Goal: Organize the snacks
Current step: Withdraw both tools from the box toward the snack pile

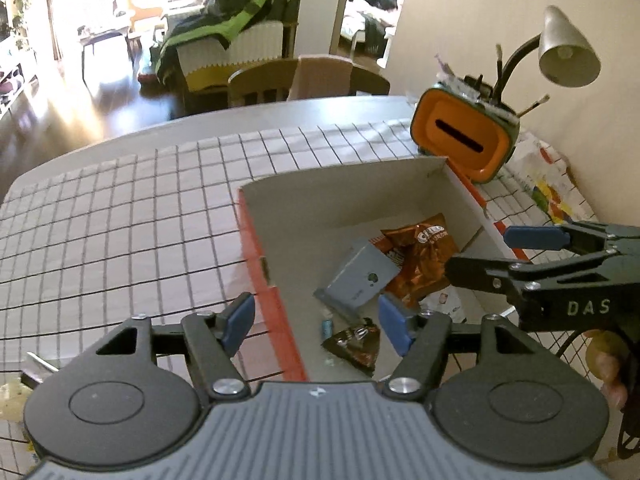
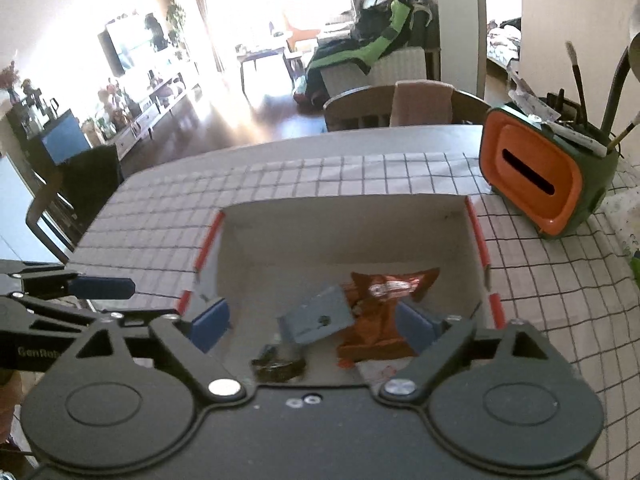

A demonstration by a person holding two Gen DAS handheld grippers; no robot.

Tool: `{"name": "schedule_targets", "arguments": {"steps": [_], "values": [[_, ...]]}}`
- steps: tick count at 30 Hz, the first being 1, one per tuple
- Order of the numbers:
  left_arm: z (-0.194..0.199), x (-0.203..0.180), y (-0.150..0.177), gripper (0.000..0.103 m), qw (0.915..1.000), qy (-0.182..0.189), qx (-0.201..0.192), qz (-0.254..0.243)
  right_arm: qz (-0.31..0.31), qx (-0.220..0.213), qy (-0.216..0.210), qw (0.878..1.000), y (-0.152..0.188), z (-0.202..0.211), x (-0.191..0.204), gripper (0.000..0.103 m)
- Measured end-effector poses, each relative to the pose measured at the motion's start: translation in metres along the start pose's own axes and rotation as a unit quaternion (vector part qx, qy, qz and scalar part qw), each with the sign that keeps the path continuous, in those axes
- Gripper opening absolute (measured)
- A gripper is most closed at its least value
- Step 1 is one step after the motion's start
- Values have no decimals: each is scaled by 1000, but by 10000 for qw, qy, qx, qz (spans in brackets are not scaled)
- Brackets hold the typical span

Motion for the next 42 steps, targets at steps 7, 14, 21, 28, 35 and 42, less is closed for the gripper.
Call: {"name": "schedule_targets", "arguments": {"steps": [7, 14, 21, 28, 35, 42], "values": [[36, 32, 17, 74, 9997, 4, -251, 31, 77, -191, -121, 9997, 12, 14, 42, 95], [67, 67, 41, 79, 9988, -46, -495, 46, 154, -358, -387, 9985, 25, 18, 84, 100], [96, 108, 67, 84, 9966, -242, -782, 5, 290, -473, -501, 9972, 36, 10, 124, 103], [109, 158, 97, 84, 9971, -349, -662, 131, 566, -382, -581, 9960, 43, -3, 167, 103], [113, 195, 128, 84, 9986, -233, -474, 66, 728, -178, -671, 9949, 54, -27, 203, 103], [108, 220, 154, 84, 9992, -182, -319, -151, 891, 93, -801, 9928, 72, -56, 237, 103]]}}
Point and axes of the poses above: each gripper's, at about its wrist camera, not at the fingertips, and z roughly against the way its jaws point, x to its left, y to its underside, the point moved 3 cm from there along -z, roughly the way its jaws point, and after that the axes turned 3 degrees about -z, right-handed, at the moved point
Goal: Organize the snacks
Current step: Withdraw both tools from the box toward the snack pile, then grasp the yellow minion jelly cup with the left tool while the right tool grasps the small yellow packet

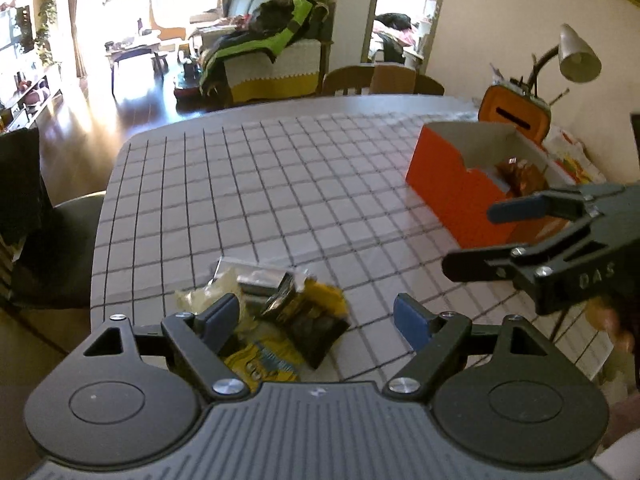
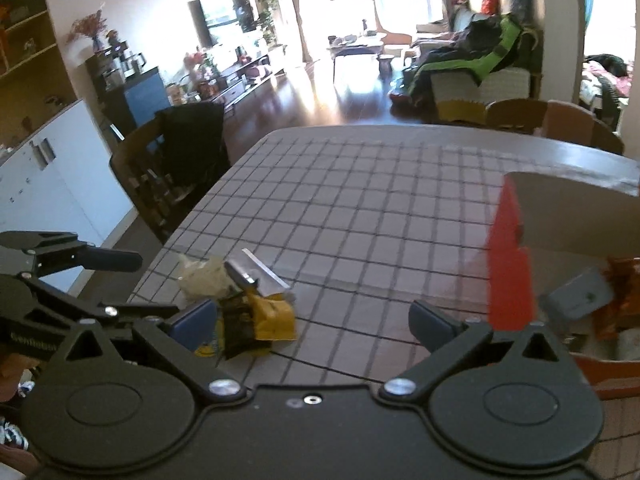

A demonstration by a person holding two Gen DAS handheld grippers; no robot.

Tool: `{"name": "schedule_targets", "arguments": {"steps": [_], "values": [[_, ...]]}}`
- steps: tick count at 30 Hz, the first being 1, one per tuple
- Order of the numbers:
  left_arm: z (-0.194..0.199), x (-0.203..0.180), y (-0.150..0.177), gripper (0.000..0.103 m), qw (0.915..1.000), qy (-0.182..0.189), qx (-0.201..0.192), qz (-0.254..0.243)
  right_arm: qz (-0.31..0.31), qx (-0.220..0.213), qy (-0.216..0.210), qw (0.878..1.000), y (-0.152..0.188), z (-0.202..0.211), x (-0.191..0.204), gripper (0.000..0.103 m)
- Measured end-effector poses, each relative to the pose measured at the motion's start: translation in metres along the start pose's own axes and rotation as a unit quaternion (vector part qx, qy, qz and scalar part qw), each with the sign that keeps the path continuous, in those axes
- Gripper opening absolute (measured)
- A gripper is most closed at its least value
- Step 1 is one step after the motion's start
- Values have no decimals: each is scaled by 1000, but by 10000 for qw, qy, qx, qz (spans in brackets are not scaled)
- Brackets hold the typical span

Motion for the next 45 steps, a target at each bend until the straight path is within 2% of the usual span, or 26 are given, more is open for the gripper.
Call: {"name": "schedule_targets", "arguments": {"steps": [7, 11, 13, 17, 23, 27, 34, 37, 40, 45], "values": [[-21, 22, 25, 84, 9998, 41, 191, 26, 231, 397, 13, 9989, 5, -38, 16, 98], [-38, 34, 38, 84, 9987, 154, 484, 20, 353, 741, -65, 9966, 7, -63, 23, 90], [-46, 40, 43, 84, 9979, 190, 611, 48, 437, 886, -81, 9951, 8, -73, 29, 90], [-63, 52, 54, 84, 9959, 235, 865, 146, 668, 1084, -189, 9917, 14, -85, 45, 86], [-76, 60, 55, 84, 9934, 330, 1087, 165, 544, 1497, -458, 9862, 23, -98, 59, 83], [-80, 60, 56, 84, 9920, 444, 1180, 49, 395, 1508, -386, 9870, 16, -106, 59, 80], [-86, 47, 53, 84, 9899, 571, 1199, -504, 243, 1425, -217, 9893, 0, -116, 42, 79], [-93, 44, 50, 84, 9876, 604, 1263, -711, 221, 1472, -326, 9883, -4, -125, 37, 75], [-102, 46, 47, 84, 9859, 694, 1364, -672, 40, 1569, -501, 9863, -6, -136, 27, 70], [-111, 49, 42, 84, 9851, 747, 1418, -622, -287, 1663, -769, 9827, -7, -146, 14, 69]]}}
Point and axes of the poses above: each gripper's, at about its wrist camera, not at the fingertips, and z roughly against the way its jaws point, x to its left, y to its underside, the point moved 3 cm from there along -z, roughly the way its jaws point, and after that the axes turned 3 degrees about -z, right-handed, at the moved point
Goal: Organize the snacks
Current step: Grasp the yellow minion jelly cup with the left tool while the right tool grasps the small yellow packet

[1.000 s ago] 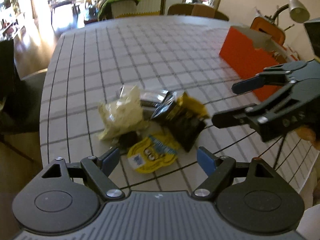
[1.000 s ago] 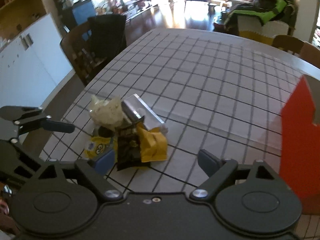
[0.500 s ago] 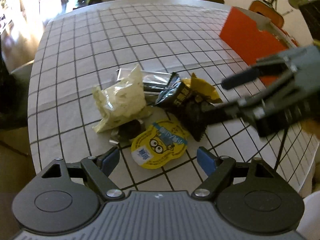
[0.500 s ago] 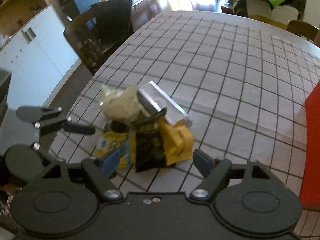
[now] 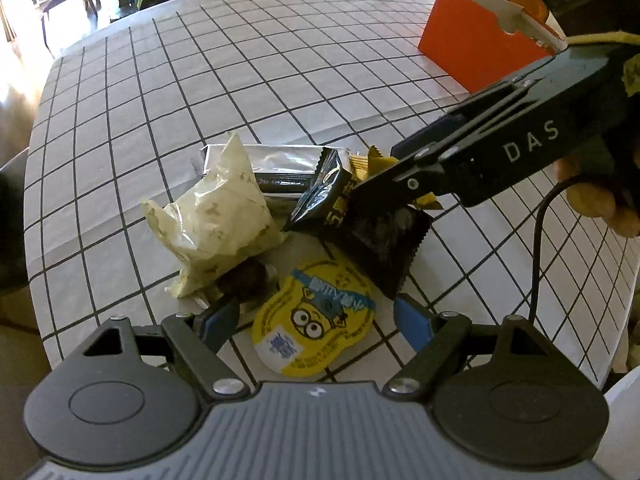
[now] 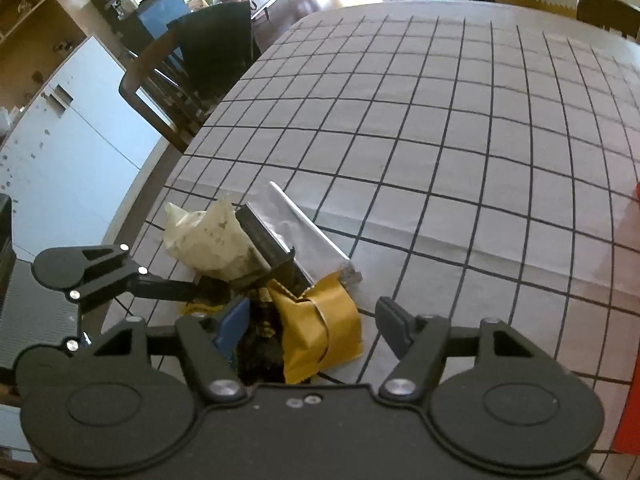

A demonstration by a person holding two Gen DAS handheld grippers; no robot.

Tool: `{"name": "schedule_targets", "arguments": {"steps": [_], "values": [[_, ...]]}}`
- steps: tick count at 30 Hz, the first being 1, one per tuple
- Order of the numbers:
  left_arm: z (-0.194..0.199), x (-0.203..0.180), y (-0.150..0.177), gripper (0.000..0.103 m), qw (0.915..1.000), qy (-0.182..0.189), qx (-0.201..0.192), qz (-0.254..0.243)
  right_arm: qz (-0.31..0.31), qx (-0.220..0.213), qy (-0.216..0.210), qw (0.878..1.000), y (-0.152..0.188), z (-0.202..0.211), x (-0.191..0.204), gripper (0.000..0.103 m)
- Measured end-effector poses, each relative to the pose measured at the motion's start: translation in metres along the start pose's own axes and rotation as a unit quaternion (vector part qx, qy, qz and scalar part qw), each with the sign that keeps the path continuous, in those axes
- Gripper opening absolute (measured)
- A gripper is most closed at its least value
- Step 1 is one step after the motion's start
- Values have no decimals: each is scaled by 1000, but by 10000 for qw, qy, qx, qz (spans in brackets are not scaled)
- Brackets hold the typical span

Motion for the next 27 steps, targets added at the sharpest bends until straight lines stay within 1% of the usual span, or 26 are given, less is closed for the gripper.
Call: {"name": "schedule_targets", "arguments": {"steps": [6, 8, 9, 11, 12, 17, 18, 19, 20, 23, 27], "values": [[-3, -4, 0, 83, 10000, -17, 45, -75, -138, 15, -164, 9998, 4, -3, -3, 68], [-3, -7, 0, 78, 9999, -66, 35, -126, -188, 24, -240, 9995, 5, -3, -3, 63], [-3, -8, 0, 74, 9998, -83, 27, -153, -221, 18, -277, 9994, 5, -2, -3, 62], [-3, -9, 0, 67, 9997, -163, 8, -187, -261, -11, -321, 9991, 7, 0, -4, 55], [-3, -10, 1, 62, 9996, -200, -2, -189, -290, -32, -365, 9989, 8, 2, -6, 53], [-1, -12, 3, 61, 9995, -291, -5, -102, -426, -160, -436, 9980, 11, 10, -8, 41], [-1, -12, 4, 59, 9995, -292, -5, -80, -415, -193, -433, 9980, 13, 13, -9, 39], [0, -13, 5, 52, 9996, -276, -7, -53, -402, -218, -438, 9980, 14, 15, -9, 35], [1, -14, 5, 51, 9996, -267, -12, -38, -408, -234, -447, 9979, 14, 16, -9, 32], [1, -16, 8, 51, 9994, -352, -4, 30, -390, -302, -404, 9980, 19, 22, -9, 30], [5, -17, 14, 51, 9987, -423, -22, 276, -437, -366, -321, 9979, 27, 29, -13, 29]]}}
Point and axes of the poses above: each gripper's, at about its wrist camera, not at the fingertips, and z roughly against the way its jaws point, x to its left, y to its underside, the point moved 3 cm from there along -z, roughly the way its jaws point, and after that the axes turned 3 degrees about -z, right-handed, at the moved point
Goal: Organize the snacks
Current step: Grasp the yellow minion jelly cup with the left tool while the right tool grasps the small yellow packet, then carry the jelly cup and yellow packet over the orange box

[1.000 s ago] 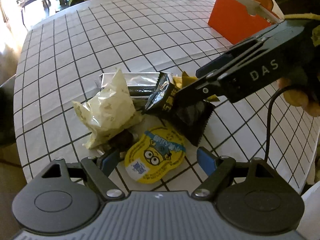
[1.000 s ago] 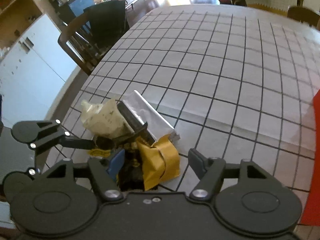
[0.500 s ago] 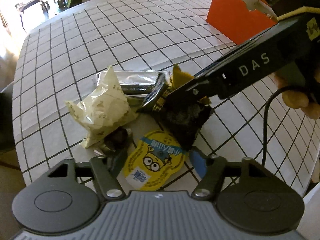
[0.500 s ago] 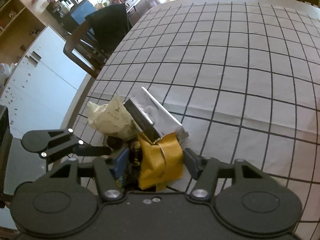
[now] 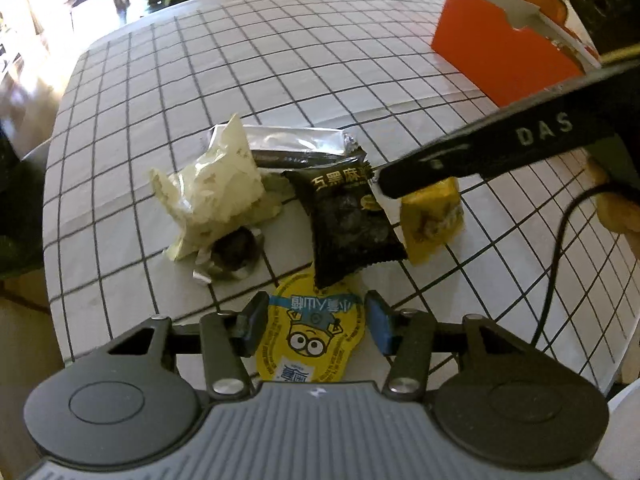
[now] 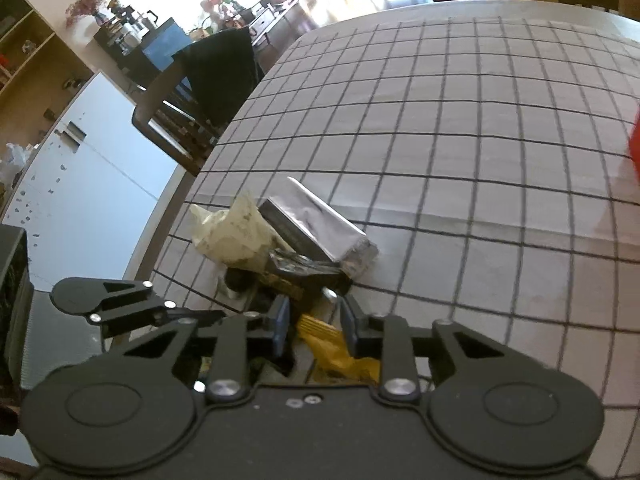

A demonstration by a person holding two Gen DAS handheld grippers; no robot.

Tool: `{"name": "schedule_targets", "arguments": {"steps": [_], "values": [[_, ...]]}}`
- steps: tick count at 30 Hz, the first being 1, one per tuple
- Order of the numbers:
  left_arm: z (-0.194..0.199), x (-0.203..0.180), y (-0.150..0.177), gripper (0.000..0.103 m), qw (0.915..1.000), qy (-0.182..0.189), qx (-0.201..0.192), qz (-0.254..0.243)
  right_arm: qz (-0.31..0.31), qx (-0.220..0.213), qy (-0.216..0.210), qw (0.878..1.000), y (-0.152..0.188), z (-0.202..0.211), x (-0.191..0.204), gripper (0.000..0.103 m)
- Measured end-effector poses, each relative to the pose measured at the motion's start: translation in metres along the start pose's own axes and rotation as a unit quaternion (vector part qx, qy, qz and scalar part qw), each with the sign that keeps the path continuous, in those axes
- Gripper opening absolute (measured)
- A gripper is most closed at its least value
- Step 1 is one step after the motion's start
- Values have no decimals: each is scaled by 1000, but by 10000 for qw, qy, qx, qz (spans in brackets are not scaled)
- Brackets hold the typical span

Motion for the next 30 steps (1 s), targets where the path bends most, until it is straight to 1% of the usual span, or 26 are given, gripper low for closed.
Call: {"name": "schedule_targets", "arguments": {"steps": [3, 9, 11, 13, 15, 16, 17, 18, 19, 21, 24, 27, 29, 30], "values": [[3, -2, 8, 51, 9999, -15, 38, 160, -14, 1, 60, 10000, 6, 5, -3, 28], [14, -8, 22, 51, 9992, 24, 49, 404, 340, 105, 60, 9993, 18, 13, -1, 29], [16, -11, 24, 51, 9990, 75, 73, 439, 564, 130, 136, 9982, 22, 14, 4, 33], [17, -13, 27, 51, 9986, 105, 135, 504, 775, 124, 239, 9966, 24, 13, 7, 35], [19, -14, 29, 51, 9983, 126, 174, 545, 985, 99, 346, 9945, 25, 11, 11, 40], [21, -14, 30, 51, 9982, 124, 189, 564, 1041, 109, 410, 9937, 26, 9, 12, 46], [23, -14, 32, 51, 9981, 123, 192, 576, 1085, 108, 449, 9930, 26, 7, 13, 58], [25, -15, 33, 51, 9979, 132, 201, 595, 1126, 87, 484, 9924, 27, 6, 13, 65], [26, -15, 34, 51, 9977, 142, 207, 623, 1142, 44, 525, 9921, 28, 5, 12, 75], [28, -16, 35, 51, 9975, 131, 226, 654, 1174, -38, 554, 9915, 28, 3, 10, 76], [30, -17, 38, 51, 9968, 137, 260, 742, 1225, 22, 590, 9907, 27, -3, 8, 76], [33, -17, 39, 51, 9964, 130, 273, 792, 1427, 133, 634, 9876, 30, -9, 10, 72], [34, -17, 39, 51, 9960, 137, 288, 836, 1607, 189, 745, 9840, 33, -12, 12, 67], [33, -17, 38, 51, 9956, 153, 305, 869, 1666, 200, 801, 9826, 34, -13, 12, 66]]}}
Point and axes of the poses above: each gripper's, at about its wrist camera, not at the fingertips, and z roughly against the way its jaws point, x to its left, y to its underside, the point moved 3 cm from there along -z, roughly the way its jaws point, and after that the axes turned 3 degrees about -z, right-handed, at the moved point
